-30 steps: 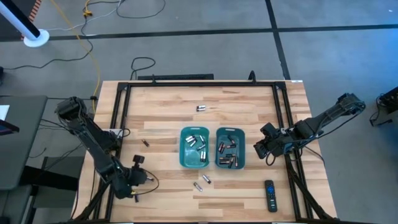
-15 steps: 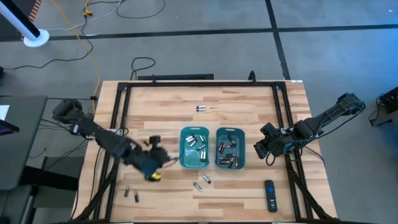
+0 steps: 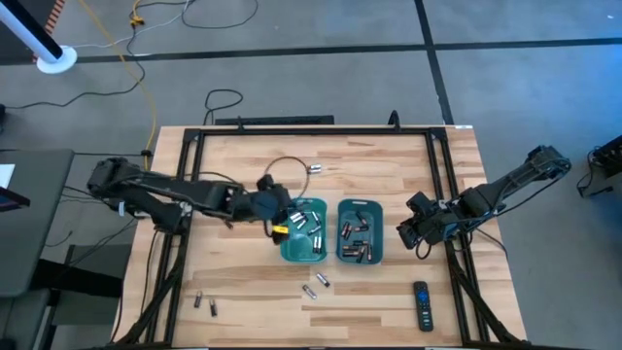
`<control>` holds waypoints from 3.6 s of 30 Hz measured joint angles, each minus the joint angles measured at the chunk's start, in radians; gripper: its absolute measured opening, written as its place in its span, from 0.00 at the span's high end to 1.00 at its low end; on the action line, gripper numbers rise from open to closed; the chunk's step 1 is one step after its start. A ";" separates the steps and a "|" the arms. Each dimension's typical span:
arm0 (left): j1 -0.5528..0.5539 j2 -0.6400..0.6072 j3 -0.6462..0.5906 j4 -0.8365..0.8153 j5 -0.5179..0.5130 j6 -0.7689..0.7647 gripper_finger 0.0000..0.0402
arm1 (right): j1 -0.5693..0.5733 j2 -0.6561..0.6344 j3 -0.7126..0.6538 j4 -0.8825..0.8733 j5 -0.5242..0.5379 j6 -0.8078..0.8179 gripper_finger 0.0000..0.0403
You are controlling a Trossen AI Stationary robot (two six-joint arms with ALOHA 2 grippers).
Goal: Sort batteries
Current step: Put the silver battery into the green bin
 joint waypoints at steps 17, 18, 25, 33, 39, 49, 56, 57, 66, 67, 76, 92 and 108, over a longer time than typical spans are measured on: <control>0.037 0.387 0.050 0.112 0.209 -0.234 0.90 | 0.001 0.000 0.000 0.005 0.000 -0.049 0.70; 0.043 0.408 0.075 0.093 0.226 -0.249 0.90 | 0.001 0.000 0.000 0.005 0.000 -0.049 0.70; 0.086 0.575 0.298 -0.215 0.269 -0.318 0.90 | 0.001 0.000 0.000 0.003 0.000 -0.050 0.70; 0.108 0.667 0.420 -0.378 0.296 -0.309 0.90 | 0.001 0.000 0.000 -0.001 0.000 -0.072 0.70; 0.123 0.686 0.418 -0.397 0.320 -0.335 0.90 | 0.001 0.000 0.000 -0.001 0.000 -0.076 0.70; 0.123 0.682 0.418 -0.393 0.319 -0.334 0.78 | 0.001 0.000 0.000 -0.002 0.000 -0.078 0.70; 0.123 0.683 0.418 -0.393 0.319 -0.332 0.77 | 0.001 0.000 0.000 -0.002 0.000 -0.079 0.70; 0.123 0.683 0.418 -0.393 0.319 -0.328 0.76 | 0.001 0.000 0.000 -0.002 0.000 -0.079 0.70; 0.127 0.664 0.418 -0.395 0.318 -0.312 0.76 | 0.001 0.000 0.000 -0.001 0.000 -0.092 0.70; 0.127 0.660 0.418 -0.395 0.318 -0.312 0.76 | 0.001 0.000 0.000 -0.001 0.000 -0.092 0.70; 0.131 0.603 0.418 -0.395 0.313 -0.313 0.76 | 0.001 0.000 0.000 0.000 0.000 -0.094 0.70; 0.243 0.348 0.418 -0.394 0.309 -0.200 0.76 | 0.001 0.000 0.000 0.000 0.000 -0.094 0.70; 0.654 0.327 0.418 -0.342 0.518 0.297 0.76 | 0.001 0.000 0.000 0.000 0.000 -0.093 0.70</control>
